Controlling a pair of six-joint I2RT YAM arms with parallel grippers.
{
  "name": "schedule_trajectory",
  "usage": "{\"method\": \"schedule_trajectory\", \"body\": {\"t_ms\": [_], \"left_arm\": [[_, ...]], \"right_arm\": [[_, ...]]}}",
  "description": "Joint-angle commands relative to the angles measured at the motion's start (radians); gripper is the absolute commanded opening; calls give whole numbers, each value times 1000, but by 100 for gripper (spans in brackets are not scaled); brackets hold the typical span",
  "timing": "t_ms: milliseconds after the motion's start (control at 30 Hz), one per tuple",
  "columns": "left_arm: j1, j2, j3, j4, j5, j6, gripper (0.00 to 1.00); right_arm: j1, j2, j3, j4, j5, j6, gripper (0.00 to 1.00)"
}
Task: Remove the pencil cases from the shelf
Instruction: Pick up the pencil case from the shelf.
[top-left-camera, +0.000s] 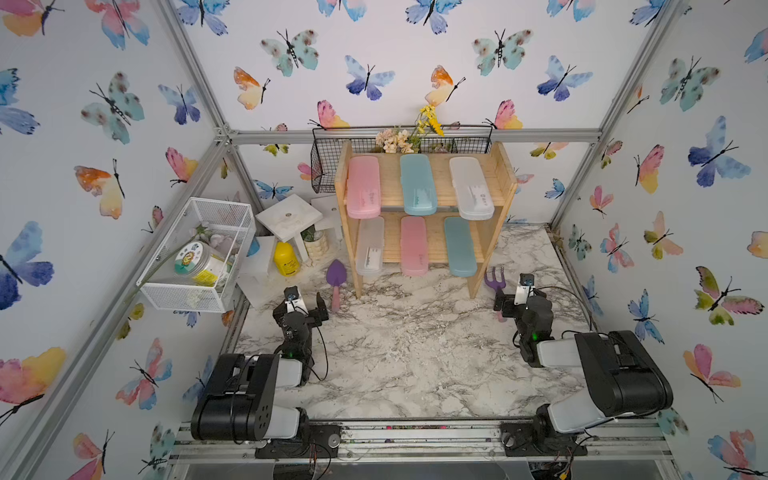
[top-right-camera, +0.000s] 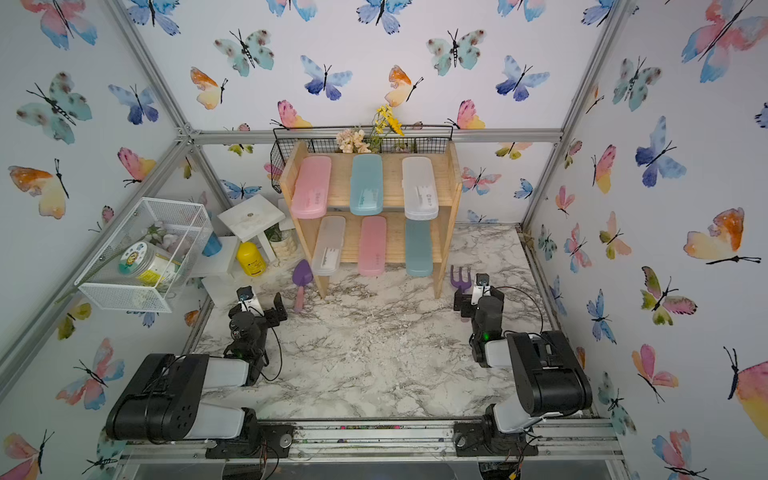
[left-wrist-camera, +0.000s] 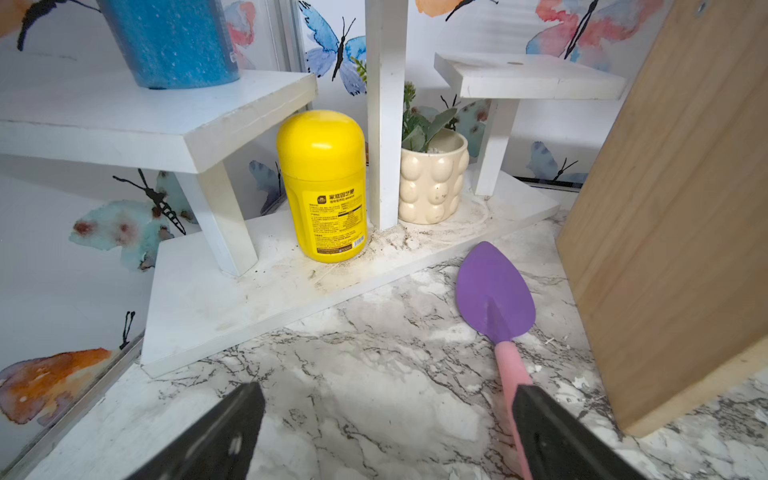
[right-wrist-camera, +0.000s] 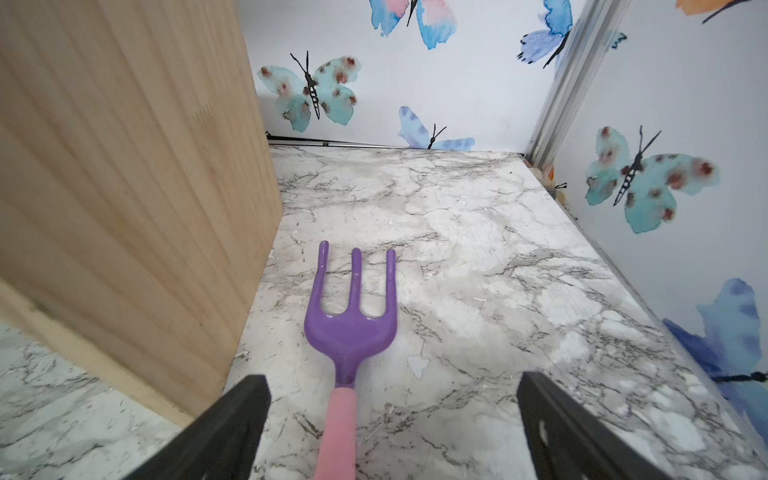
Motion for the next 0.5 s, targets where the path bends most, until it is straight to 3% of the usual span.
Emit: {"method": "schedule_trajectory", "body": {"t_ms": [0,467], "left_arm": [[-5,-5,5,8,3,8,99],[-6,-4,7,5,5,7,99]], "right_arm": [[-4,14,16,-1,-17,9,99],[-16,27,45,-42,-38,15,99]]}}
